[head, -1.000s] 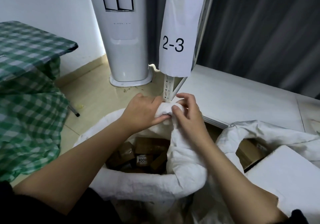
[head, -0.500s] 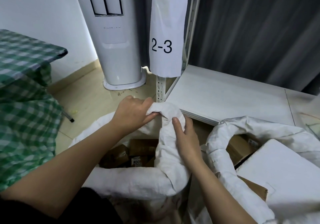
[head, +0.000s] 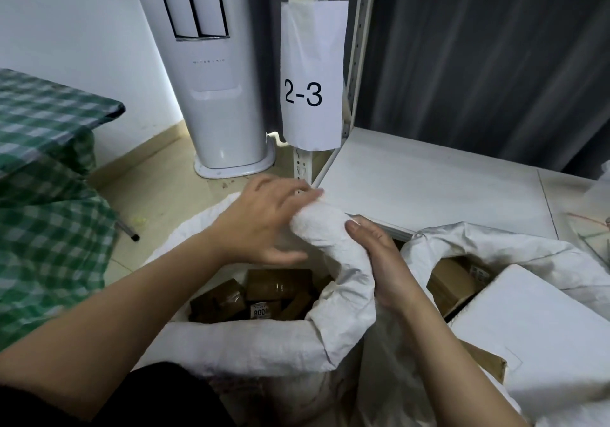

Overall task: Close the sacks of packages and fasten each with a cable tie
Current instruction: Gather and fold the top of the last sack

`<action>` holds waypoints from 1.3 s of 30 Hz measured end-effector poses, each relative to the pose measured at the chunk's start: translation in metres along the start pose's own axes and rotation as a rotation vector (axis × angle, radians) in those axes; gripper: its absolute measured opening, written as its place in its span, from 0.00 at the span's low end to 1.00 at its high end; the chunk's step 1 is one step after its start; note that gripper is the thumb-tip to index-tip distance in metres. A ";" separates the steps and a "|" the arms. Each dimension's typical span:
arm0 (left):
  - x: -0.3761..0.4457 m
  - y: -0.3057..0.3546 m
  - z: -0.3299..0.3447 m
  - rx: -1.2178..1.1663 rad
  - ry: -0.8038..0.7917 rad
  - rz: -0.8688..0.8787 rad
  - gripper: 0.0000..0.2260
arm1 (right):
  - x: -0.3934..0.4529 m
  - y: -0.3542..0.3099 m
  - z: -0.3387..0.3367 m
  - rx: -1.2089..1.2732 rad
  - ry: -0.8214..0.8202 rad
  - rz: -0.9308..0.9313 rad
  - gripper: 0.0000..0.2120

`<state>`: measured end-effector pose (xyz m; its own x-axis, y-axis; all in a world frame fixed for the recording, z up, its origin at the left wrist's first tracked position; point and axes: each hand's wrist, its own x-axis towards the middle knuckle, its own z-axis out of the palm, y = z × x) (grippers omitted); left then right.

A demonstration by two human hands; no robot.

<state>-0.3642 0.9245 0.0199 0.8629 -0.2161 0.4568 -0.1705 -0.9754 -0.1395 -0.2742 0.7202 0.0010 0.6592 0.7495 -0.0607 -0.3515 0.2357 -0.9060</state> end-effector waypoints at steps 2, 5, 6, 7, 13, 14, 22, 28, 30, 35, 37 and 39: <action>0.009 0.012 0.007 0.055 -0.022 0.084 0.31 | -0.001 0.004 0.006 -0.188 0.026 -0.124 0.08; 0.016 0.012 0.019 0.112 -0.026 0.090 0.18 | -0.016 0.015 0.014 -0.728 0.254 -0.255 0.24; 0.018 0.012 0.021 0.104 -0.053 0.086 0.17 | -0.024 0.019 0.017 -0.933 0.331 -0.278 0.30; 0.019 0.012 0.023 0.094 -0.069 0.093 0.16 | -0.030 0.026 0.018 -1.095 0.372 -0.318 0.33; 0.032 0.021 0.008 0.003 -0.354 -0.124 0.26 | -0.030 0.048 -0.003 -0.978 0.383 -0.359 0.19; 0.032 0.024 0.009 0.027 -0.372 -0.193 0.26 | -0.028 0.046 -0.006 -0.852 0.351 -0.326 0.17; -0.039 0.137 0.013 -0.335 -0.112 -0.554 0.32 | -0.013 0.042 -0.005 -0.526 0.495 -0.206 0.12; -0.052 0.155 0.034 -0.211 -0.235 -0.675 0.36 | -0.007 0.035 0.006 -0.542 0.608 -0.190 0.15; -0.057 0.153 0.034 -0.074 -0.243 -0.644 0.36 | -0.001 0.027 0.006 -0.389 0.657 -0.125 0.17; -0.079 0.141 0.037 0.119 -0.194 -0.648 0.38 | 0.008 0.023 -0.017 0.055 0.688 0.301 0.09; -0.082 0.136 0.037 0.151 -0.146 -0.644 0.36 | 0.003 0.022 -0.024 0.090 0.545 0.297 0.08; -0.082 0.136 0.037 0.157 -0.128 -0.620 0.33 | -0.004 0.015 -0.030 -0.265 0.406 0.197 0.17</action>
<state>-0.4407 0.8110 -0.0689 0.8304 0.4006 0.3871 0.4401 -0.8978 -0.0150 -0.2625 0.7021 -0.0249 0.8205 0.4516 -0.3505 -0.3492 -0.0896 -0.9328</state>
